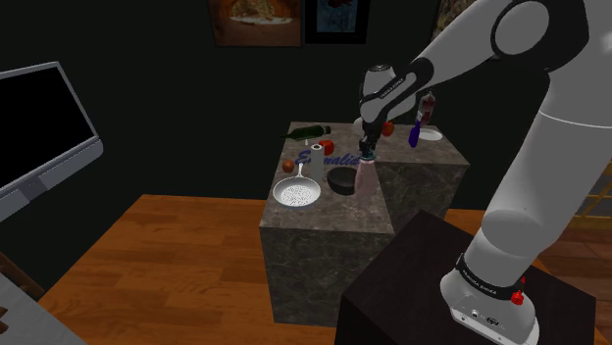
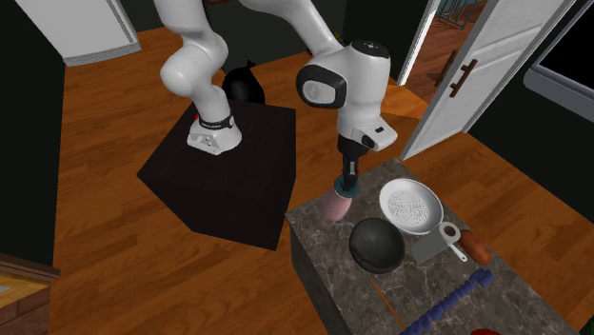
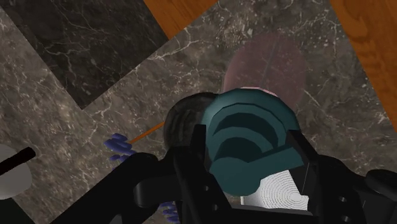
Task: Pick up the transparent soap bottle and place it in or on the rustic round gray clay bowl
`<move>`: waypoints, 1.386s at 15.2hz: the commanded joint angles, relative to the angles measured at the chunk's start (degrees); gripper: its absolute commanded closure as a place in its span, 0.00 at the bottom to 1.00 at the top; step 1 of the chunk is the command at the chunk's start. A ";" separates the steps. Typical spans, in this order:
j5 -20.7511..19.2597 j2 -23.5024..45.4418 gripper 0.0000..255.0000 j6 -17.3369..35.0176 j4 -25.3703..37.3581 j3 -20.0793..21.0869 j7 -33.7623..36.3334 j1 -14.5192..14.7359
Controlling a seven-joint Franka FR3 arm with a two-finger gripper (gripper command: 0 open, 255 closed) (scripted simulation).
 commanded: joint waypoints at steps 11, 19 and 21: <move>2.00 -0.34 1.00 -10.63 10.45 0.09 -2.68 0.12; 7.27 12.50 1.00 -22.95 35.69 0.21 -7.72 -1.66; 8.52 16.48 1.00 -26.66 43.37 0.31 -8.80 -2.46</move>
